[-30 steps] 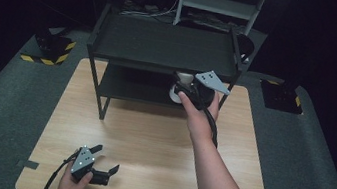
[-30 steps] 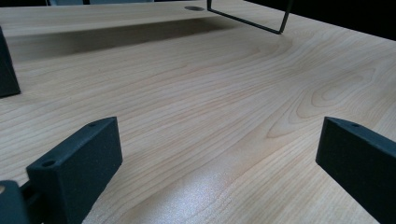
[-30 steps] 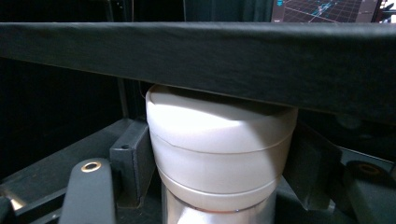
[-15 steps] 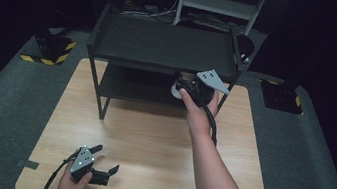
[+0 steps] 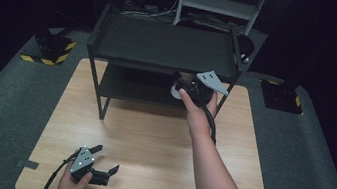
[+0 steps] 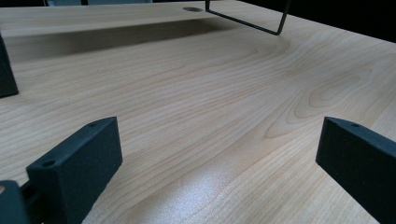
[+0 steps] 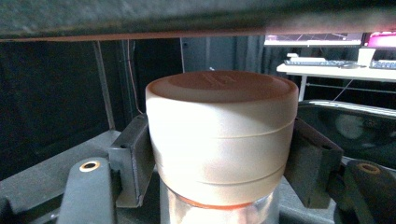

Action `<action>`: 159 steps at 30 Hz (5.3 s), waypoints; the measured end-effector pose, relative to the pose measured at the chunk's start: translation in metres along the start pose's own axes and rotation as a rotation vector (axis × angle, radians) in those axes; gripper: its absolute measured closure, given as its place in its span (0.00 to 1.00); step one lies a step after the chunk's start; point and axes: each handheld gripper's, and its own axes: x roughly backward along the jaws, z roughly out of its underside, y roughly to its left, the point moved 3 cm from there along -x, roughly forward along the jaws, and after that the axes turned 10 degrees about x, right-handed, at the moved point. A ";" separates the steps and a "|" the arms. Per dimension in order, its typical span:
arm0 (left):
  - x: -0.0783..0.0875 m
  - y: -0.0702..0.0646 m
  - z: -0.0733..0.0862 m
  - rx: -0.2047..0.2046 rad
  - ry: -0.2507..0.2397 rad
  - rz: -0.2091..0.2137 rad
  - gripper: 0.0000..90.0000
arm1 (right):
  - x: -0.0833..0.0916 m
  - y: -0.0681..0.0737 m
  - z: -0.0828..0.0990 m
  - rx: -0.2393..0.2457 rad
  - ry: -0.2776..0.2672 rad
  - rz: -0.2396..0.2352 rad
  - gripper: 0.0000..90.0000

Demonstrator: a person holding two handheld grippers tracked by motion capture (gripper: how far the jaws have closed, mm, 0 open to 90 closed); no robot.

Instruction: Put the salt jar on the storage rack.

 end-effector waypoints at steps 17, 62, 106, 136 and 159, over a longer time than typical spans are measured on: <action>0.000 0.000 0.000 0.006 0.000 0.001 0.01 | 0.013 -0.007 0.000 0.039 -0.011 -0.032 0.25; -0.001 -0.004 0.001 -0.004 -0.005 -0.019 0.01 | 0.162 -0.008 0.098 0.095 0.022 -0.156 0.00; -0.001 -0.006 0.000 -0.020 0.001 -0.017 0.01 | 0.211 -0.018 0.180 0.061 0.256 -0.022 0.01; -0.002 -0.005 -0.001 -0.023 0.011 -0.007 0.01 | 0.211 -0.015 0.179 0.136 0.268 -0.078 0.01; -0.004 -0.006 -0.004 -0.035 0.031 -0.004 0.01 | 0.208 -0.013 0.173 0.146 0.307 -0.090 0.01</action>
